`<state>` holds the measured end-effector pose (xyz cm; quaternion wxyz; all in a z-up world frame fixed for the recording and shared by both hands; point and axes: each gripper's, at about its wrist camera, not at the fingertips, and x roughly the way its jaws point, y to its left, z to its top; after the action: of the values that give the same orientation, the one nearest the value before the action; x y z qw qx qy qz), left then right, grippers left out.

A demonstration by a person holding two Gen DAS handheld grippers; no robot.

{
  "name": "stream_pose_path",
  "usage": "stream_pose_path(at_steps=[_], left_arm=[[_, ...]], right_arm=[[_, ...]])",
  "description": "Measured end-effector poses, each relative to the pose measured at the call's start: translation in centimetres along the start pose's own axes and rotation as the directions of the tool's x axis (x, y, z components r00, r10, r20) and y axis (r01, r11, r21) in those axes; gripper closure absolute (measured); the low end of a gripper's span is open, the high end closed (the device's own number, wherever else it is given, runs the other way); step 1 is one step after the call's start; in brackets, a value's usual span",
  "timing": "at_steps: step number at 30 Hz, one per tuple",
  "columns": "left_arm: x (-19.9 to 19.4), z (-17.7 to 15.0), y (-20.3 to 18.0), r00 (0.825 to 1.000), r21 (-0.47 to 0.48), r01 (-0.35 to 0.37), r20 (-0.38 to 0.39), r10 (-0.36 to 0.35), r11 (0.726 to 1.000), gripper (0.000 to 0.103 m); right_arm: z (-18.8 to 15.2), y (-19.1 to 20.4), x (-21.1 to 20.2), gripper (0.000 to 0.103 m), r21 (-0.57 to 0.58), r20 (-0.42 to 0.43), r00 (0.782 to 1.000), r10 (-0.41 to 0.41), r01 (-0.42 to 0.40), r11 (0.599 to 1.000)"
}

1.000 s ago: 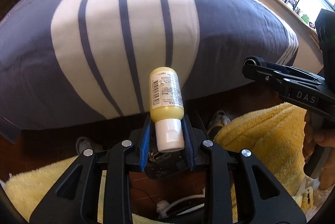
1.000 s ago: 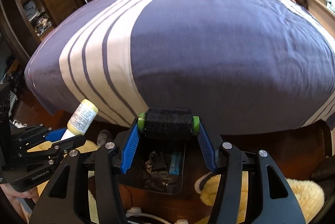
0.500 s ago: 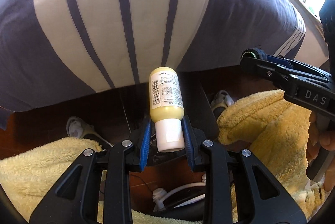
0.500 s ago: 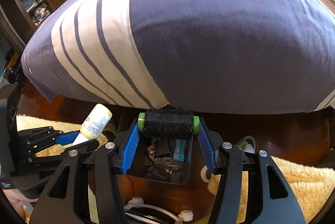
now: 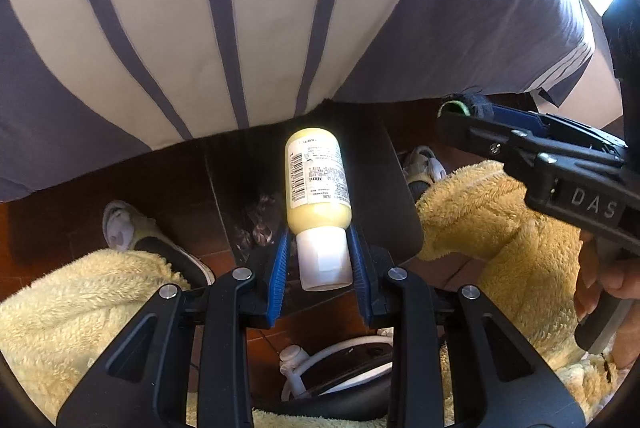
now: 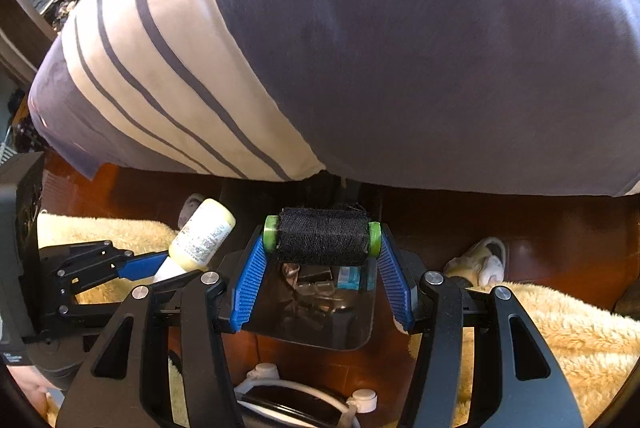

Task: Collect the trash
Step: 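Carry the spool and yellow bottle down to the bin and open both tools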

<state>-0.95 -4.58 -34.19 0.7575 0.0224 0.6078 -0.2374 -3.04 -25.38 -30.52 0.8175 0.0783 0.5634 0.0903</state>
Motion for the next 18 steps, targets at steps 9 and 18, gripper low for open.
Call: stream_pose_path(at_steps=[9, 18], left_arm=[[1.4, 0.2, 0.4, 0.998, -0.041, 0.029, -0.052, -0.031, 0.999, 0.075], [0.9, 0.9, 1.3, 0.999, -0.072, 0.021, -0.034, -0.024, 0.997, 0.058]], right_arm=[[0.3, 0.7, 2.5, 0.047, -0.013, -0.065, 0.998, 0.009, -0.01, 1.0], [0.7, 0.3, 1.9, 0.04, 0.015, -0.047, 0.999, 0.01, -0.009, 1.0]])
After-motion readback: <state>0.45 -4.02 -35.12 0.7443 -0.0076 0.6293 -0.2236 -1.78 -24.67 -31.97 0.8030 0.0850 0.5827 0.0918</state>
